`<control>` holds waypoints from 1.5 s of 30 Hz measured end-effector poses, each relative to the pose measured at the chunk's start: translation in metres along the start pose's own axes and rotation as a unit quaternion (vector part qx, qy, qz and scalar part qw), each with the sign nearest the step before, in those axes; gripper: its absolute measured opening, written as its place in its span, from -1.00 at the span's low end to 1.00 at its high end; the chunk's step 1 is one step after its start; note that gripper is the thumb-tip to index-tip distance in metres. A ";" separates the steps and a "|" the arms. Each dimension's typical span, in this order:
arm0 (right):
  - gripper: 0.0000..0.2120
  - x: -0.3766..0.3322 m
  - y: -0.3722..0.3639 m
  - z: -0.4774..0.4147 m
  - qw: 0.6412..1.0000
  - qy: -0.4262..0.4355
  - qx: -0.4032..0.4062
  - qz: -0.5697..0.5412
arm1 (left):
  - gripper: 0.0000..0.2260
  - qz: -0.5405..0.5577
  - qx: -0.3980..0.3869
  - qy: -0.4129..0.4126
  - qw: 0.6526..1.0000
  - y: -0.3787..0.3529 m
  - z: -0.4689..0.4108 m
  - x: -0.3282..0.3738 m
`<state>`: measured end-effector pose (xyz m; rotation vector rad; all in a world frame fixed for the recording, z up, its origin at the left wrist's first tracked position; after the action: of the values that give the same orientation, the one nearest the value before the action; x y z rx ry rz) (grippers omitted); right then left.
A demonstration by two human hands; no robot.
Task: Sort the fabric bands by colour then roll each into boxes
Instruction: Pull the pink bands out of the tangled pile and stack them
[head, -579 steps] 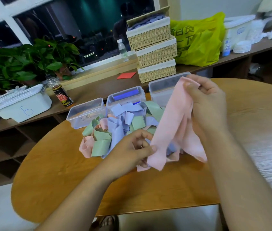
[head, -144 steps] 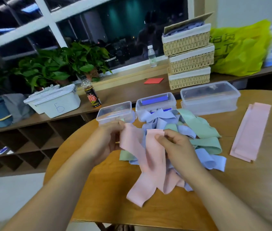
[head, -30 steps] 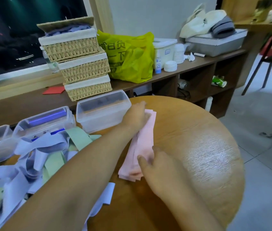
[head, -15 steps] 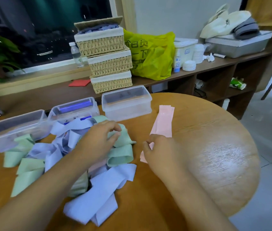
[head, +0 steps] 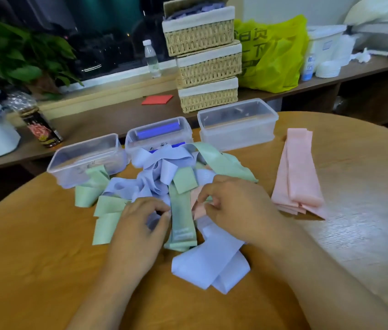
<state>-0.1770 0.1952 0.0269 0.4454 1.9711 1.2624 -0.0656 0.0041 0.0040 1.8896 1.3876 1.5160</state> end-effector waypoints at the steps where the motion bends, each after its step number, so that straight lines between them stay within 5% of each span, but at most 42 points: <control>1: -0.80 -0.004 -0.007 -0.003 1.000 0.004 -0.004 0.002 | -0.86 0.000 0.001 0.000 1.000 0.000 0.001 -0.001; 5: -0.71 -0.009 -0.025 -0.009 0.999 0.016 -0.025 0.011 | -0.95 -0.006 -0.016 -0.019 1.000 -0.010 0.006 0.010; 7: -0.68 -0.007 -0.030 -0.008 0.999 0.015 -0.034 0.011 | -0.81 -0.008 -0.062 -0.036 0.997 -0.019 0.013 0.015; 12: -0.91 -0.004 -0.025 -0.010 1.000 0.015 0.009 0.002 | -0.80 -0.038 -0.107 -0.051 0.992 -0.023 0.018 0.004; 22: -0.89 -0.005 0.018 -0.008 0.923 -0.046 0.160 -0.348 | -0.72 -0.141 -0.043 -0.029 0.989 -0.002 0.014 0.008; 26: -0.86 -0.019 0.034 -0.005 0.895 -0.039 0.118 -0.428 | -0.80 0.003 0.000 0.012 1.000 0.011 0.014 0.016; 31: -0.84 -0.046 0.041 0.001 0.858 -0.036 0.038 -0.511 | -0.34 0.146 0.004 -0.029 0.989 0.027 0.018 0.043; 36: -0.88 -0.068 0.037 0.009 0.822 -0.020 -0.023 -0.569 | -0.47 0.249 0.053 -0.072 0.964 0.042 0.028 0.060; 41: -0.84 -0.065 0.024 0.007 0.864 -0.017 0.008 -0.503 | -0.90 0.343 0.152 0.025 0.927 0.055 0.022 0.044; 45: -0.58 -0.059 0.009 0.006 0.950 0.017 -0.031 -0.311 | -0.84 0.448 0.171 0.090 0.873 0.059 0.017 0.030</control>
<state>-0.1342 0.1661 0.0567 -0.2281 1.8770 0.9172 -0.0245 0.0066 0.0590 2.9363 0.8852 1.9555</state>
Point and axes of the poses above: each hand's wrist, its own z-axis away from the middle knuckle, its own y-axis out of the back of the hand, x = y × z, the point moved 5 cm from there along -z, towards the middle knuckle, and after that the axes turned 3 degrees about -y, right-handed, at the moved point
